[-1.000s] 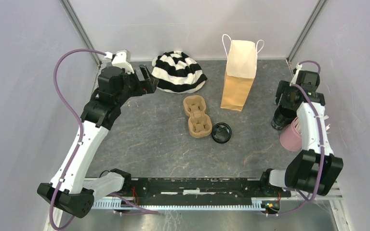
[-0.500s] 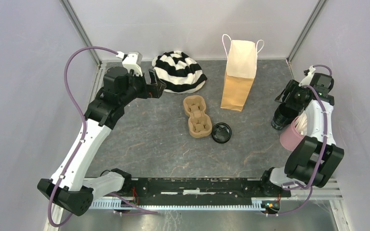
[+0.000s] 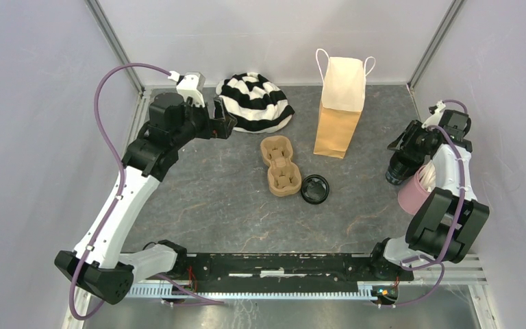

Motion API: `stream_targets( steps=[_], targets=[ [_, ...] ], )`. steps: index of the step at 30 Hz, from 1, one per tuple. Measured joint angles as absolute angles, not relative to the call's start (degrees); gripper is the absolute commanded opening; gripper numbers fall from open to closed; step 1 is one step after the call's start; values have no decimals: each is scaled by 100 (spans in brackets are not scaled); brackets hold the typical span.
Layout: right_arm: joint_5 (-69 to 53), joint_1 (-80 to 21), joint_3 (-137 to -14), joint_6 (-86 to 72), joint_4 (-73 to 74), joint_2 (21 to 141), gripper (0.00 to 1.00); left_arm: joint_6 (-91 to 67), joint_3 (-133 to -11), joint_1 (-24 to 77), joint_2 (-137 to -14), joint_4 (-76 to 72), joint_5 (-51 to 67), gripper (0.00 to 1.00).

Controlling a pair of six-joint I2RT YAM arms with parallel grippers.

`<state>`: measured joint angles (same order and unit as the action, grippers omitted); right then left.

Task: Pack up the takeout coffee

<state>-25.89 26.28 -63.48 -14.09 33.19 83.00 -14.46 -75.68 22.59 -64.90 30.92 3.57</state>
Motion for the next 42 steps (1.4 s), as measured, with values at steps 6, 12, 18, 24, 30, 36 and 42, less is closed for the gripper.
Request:
stream_targets(
  steps=[6, 12, 18, 24, 30, 36, 42],
  targets=[
    [-2659, 2679, -6348, -1433, 3297, 8300, 40, -1444, -7640, 2263, -6510, 3092, 357, 100],
    [-2700, 2727, -6274, -1441, 3258, 8300, 31, -1422, -7651, 2296, -6556, 3092, 360, 100],
    [-2718, 2764, -6272, -1468, 3258, 8285, 29, -1417, -7655, 2322, -6565, 3094, 360, 100],
    [-2746, 2766, -6272, -1472, 3260, 8176, 28, -1417, -7658, 2322, -6580, 3094, 362, 100],
    [-2805, 2766, -6272, -1476, 3262, 8090, 21, -1417, -7669, 2327, -6591, 3092, 364, 100],
    [-2858, 2766, -6191, -1481, 3256, 8055, 12, -1417, -7690, 2351, -6591, 3092, 401, 100],
    [-2838, 2775, -6189, -1474, 3238, 8016, 10, -1417, -7690, 2377, -6591, 3092, 469, 100]
  ],
)
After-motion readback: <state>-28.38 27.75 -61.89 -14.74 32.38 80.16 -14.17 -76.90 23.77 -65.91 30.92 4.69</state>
